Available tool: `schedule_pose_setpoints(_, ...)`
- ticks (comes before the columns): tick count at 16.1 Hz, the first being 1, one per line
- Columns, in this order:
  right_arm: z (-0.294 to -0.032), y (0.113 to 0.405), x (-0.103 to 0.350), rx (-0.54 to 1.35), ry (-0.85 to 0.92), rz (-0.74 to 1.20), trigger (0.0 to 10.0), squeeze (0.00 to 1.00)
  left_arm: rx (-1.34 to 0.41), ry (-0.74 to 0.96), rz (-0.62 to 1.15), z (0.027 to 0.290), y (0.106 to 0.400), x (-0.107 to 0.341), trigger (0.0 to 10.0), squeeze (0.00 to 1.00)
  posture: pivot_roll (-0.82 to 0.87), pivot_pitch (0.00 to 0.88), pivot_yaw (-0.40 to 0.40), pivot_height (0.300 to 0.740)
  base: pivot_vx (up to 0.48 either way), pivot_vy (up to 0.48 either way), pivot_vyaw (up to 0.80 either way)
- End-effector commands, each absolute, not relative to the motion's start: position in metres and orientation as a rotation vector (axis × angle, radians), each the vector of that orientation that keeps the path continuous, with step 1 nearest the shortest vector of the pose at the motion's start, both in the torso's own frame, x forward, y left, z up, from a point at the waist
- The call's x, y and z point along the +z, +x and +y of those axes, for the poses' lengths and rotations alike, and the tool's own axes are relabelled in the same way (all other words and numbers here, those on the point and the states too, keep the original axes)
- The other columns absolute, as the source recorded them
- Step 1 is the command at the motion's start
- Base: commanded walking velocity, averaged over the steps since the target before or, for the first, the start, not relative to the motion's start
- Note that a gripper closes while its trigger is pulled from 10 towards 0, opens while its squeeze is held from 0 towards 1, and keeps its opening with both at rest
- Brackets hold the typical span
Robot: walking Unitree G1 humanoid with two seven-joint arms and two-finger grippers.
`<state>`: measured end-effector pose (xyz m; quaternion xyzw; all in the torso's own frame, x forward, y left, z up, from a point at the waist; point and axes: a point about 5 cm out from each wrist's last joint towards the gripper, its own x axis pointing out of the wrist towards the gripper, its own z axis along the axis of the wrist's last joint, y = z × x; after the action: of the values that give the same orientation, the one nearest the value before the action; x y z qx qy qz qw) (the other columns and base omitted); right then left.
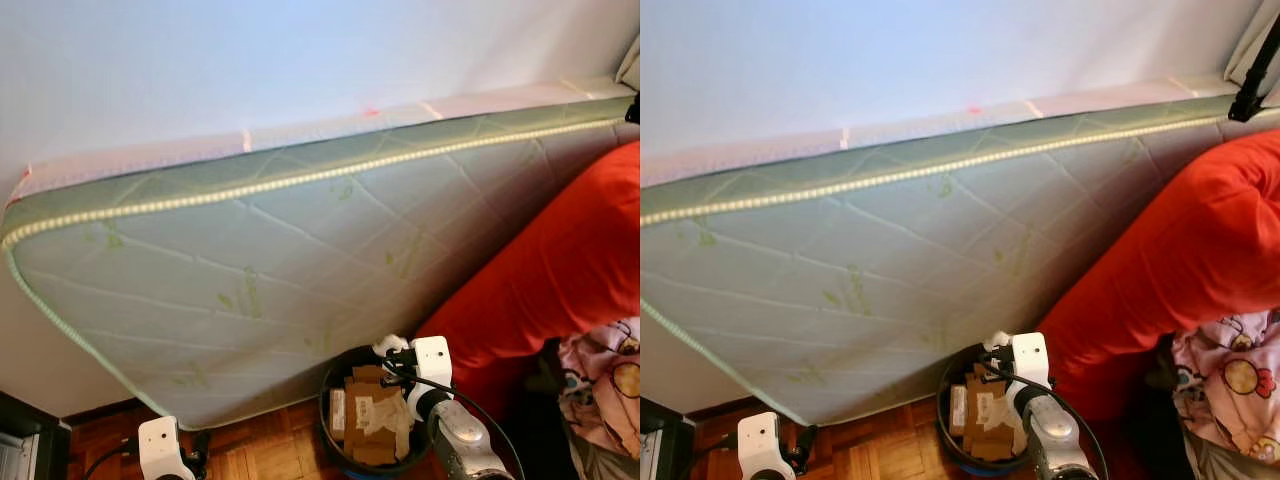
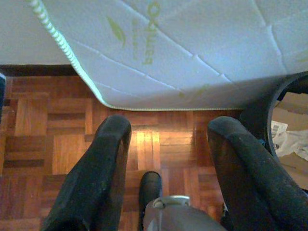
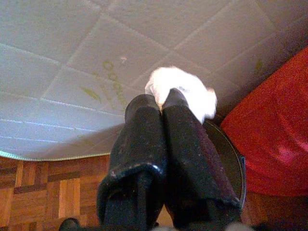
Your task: Clean up the room
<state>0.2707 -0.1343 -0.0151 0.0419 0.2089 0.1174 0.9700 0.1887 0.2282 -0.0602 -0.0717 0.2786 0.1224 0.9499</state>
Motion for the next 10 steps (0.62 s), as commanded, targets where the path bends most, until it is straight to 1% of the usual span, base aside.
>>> schedule_pose_setpoints(1, -0.1356, 0.2664, -0.0192, 0.236, 0.087, 0.439, 10.0, 0.0, 0.256, -0.157, 0.588, 0.2267, 0.1815, -0.0645, 10.0, 0.0, 0.09, 0.12, -0.047, 0.68, 0.0, 0.0, 0.0)
schedule_pose_setpoints(5, -0.1374, 0.2645, -0.0223, 0.219, 0.083, 0.463, 10.0, 0.0, 0.253, -0.159, 0.589, 0.2247, 0.181, -0.0652, 10.0, 0.0, 0.09, 0.144, -0.047, 0.68, 0.0, 0.0, 0.0)
schedule_pose_setpoints(10, -0.1333, 0.263, -0.0267, 0.219, 0.07, 0.515, 10.0, 0.0, 0.262, -0.163, 0.622, 0.2284, 0.1739, -0.0688, 10.0, 0.0, 0.1, 0.159, -0.043, 0.68, 0.0, 0.0, 0.0)
